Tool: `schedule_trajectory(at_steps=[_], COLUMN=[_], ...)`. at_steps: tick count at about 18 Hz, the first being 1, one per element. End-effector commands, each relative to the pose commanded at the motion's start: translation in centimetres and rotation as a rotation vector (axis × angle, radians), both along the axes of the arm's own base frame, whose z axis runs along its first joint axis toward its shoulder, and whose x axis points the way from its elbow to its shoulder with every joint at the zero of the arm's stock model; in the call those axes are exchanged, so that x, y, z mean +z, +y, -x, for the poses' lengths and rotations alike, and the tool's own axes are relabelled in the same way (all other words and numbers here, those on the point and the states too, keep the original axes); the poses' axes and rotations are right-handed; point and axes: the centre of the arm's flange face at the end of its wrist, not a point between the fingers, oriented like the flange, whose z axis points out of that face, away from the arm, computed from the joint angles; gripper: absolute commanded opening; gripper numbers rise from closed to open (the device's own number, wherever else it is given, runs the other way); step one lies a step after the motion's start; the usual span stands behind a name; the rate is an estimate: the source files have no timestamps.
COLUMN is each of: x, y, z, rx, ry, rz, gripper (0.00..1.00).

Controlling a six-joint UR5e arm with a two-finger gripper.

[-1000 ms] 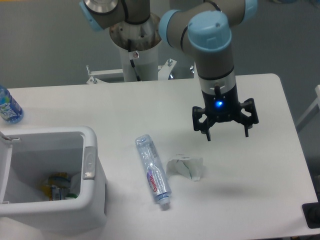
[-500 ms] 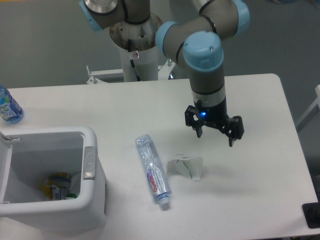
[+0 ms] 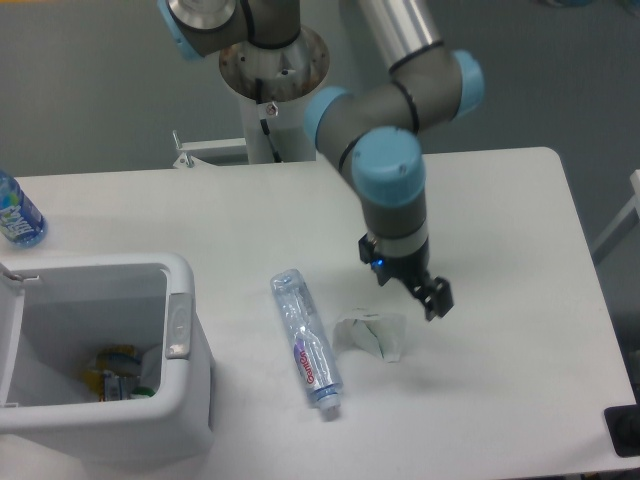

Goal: Place the trash in the trash can
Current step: 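Close the gripper on the white crumpled paper item, then carry the paper item over the white bin and open the gripper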

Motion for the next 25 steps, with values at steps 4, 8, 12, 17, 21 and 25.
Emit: schedule_trajectory(at_steps=[4, 8, 12, 17, 21, 25], x=[-1.9, -2.4, -2.2, -1.7, 1.3, 5.4], y=[0.6, 1.3, 1.3, 1.7, 2.5, 4.0], z=[-2.2, -2.7, -2.6, -2.3, -1.0, 0.3], rx=[-0.006, 0.068, 0.14, 0.155, 0.177, 0.246], ry=[-0.017, -0.017, -0.017, -0.008, 0.029, 0.048], rz=[0.016, 0.002, -0.013, -0.031, -0.09, -0.198], gripper=[1.0, 0.63, 0.01, 0.0, 0.0, 0.0])
